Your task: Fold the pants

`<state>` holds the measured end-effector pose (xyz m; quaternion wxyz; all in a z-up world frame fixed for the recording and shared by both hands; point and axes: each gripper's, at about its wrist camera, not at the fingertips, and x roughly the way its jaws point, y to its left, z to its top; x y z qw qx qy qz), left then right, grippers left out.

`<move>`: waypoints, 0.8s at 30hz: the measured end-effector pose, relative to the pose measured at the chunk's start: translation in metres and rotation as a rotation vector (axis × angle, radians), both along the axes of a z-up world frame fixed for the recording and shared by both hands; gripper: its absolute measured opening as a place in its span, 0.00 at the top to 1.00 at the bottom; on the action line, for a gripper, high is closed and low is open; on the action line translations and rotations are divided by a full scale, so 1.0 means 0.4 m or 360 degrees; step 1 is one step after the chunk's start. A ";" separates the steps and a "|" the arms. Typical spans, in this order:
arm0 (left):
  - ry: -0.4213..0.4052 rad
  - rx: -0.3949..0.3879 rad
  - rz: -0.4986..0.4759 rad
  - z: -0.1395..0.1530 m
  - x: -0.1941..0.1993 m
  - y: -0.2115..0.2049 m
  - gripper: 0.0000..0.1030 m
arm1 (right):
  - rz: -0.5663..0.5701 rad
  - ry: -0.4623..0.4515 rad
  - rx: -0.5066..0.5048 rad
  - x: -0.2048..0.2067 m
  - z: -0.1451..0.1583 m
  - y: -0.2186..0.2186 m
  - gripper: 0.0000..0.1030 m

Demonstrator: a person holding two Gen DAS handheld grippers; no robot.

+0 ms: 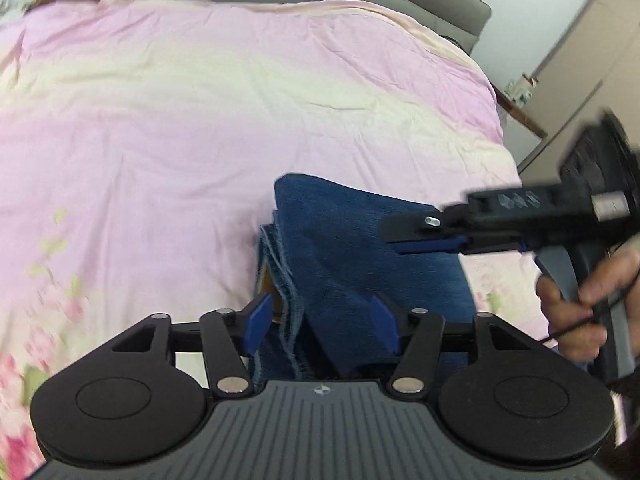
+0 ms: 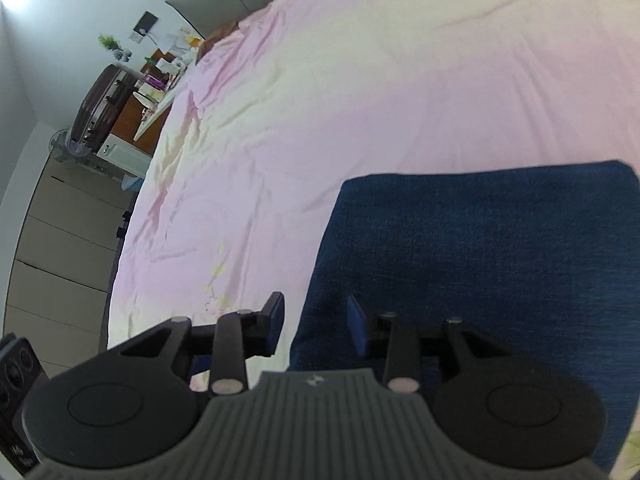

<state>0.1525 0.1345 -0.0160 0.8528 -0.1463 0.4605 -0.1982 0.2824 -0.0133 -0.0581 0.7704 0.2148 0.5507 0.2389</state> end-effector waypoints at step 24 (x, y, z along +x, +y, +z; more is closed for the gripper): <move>0.0030 0.0281 0.0069 -0.032 -0.004 -0.112 0.84 | -0.0018 -0.0256 -0.0246 -0.419 -0.107 -0.377 0.94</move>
